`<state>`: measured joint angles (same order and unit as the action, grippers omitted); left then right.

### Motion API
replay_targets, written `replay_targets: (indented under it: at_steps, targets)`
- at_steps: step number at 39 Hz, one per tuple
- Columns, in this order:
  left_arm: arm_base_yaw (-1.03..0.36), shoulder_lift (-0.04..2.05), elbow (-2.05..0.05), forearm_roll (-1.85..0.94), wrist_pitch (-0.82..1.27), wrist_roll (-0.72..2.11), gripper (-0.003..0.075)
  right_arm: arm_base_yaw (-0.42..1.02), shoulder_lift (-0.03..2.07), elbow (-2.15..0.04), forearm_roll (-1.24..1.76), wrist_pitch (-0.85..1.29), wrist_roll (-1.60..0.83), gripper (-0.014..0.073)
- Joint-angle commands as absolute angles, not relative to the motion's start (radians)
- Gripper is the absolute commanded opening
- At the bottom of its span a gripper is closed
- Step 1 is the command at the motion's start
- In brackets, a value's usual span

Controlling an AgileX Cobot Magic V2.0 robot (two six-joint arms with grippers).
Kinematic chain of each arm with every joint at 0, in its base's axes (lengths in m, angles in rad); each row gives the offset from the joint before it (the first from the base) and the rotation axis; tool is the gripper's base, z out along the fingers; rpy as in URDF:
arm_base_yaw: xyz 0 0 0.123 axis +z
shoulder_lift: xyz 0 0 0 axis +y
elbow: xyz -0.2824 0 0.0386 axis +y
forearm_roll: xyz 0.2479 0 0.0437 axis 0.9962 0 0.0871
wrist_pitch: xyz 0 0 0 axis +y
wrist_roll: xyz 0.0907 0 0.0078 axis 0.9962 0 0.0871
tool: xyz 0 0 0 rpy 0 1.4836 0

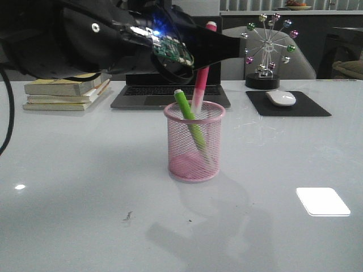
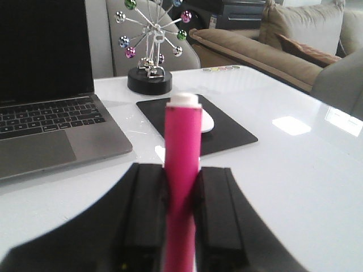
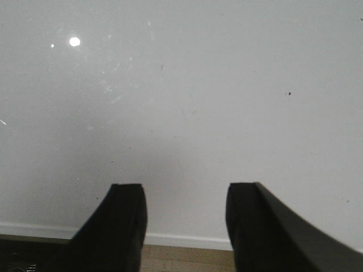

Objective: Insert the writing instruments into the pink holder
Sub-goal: 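Lower the pink marker into the holder and open the left gripper, then withdraw the left gripper away from the holder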

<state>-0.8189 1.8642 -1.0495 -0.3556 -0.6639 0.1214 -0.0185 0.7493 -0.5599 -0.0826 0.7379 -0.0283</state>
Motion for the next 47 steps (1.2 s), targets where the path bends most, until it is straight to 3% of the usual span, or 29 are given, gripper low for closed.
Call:
replay_targets:
  at_steps: [1,5,11,15,27,42,47]
  targets:
    - [-0.827,1.810,-1.077,-0.351,-0.767,0.108,0.0098,-0.020,0.744,-0.586,-0.092,0.689,-0.036,0.0438]
    - [-0.827,1.810,-1.077,-0.351,-0.767,0.108,0.0155,-0.020,0.744,-0.586,-0.092,0.689,-0.036,0.0438]
    - [-0.827,1.810,-1.077,-0.351,-0.767,0.108,0.0345,-0.020,0.744,-0.586,-0.092,0.688,-0.036,0.0438]
    - [-0.827,1.810,-1.077,-0.351,-0.767,0.108,0.0419,-0.020,0.744,-0.586,-0.092,0.689,-0.036,0.0438]
    - [-0.764,1.673,-1.077,-0.349,-0.680,0.286,0.0411,-0.020,0.745,-0.586,-0.092,0.694,-0.036,0.0438]
    - [-0.485,1.262,-1.071,-0.302,-0.079,0.305,0.0393,-0.020,0.745,-0.586,-0.092,0.678,-0.036,0.0438]
    - [-0.385,1.127,-1.024,-0.267,0.000,0.305,0.0393,-0.020,0.745,-0.586,-0.092,0.678,-0.036,0.0438]
